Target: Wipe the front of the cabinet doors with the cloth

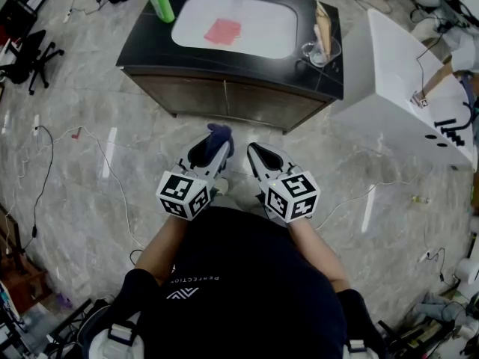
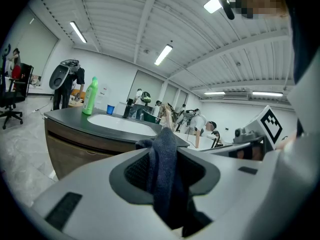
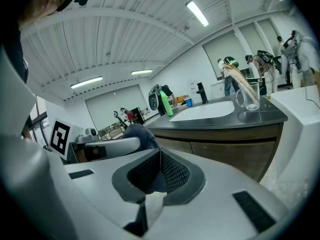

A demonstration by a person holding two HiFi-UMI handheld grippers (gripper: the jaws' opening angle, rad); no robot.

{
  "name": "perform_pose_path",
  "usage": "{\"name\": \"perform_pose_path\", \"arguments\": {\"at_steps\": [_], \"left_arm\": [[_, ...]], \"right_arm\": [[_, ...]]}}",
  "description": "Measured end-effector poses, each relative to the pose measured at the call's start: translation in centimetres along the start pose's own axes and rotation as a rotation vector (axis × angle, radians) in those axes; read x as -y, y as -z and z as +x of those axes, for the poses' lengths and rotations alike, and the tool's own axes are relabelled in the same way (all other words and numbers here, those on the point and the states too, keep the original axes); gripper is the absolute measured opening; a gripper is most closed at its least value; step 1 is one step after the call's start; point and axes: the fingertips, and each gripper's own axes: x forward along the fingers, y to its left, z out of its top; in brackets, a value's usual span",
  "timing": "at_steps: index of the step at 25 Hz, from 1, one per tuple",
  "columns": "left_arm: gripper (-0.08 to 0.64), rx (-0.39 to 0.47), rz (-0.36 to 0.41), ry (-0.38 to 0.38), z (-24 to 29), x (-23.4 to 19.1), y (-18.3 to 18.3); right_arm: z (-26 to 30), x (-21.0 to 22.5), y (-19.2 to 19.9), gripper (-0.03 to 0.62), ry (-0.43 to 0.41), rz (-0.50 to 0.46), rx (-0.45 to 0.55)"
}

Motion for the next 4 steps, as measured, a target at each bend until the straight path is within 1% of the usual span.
{"name": "perform_pose_path", "arguments": {"at_steps": [4], "left_arm": [[0.133,-0.002,-0.002,0.014,0.22,0.48,0.37]], "right_arm": [[-0.20,0.43,0.12,0.037,0.008,0.007,0.007]]}}
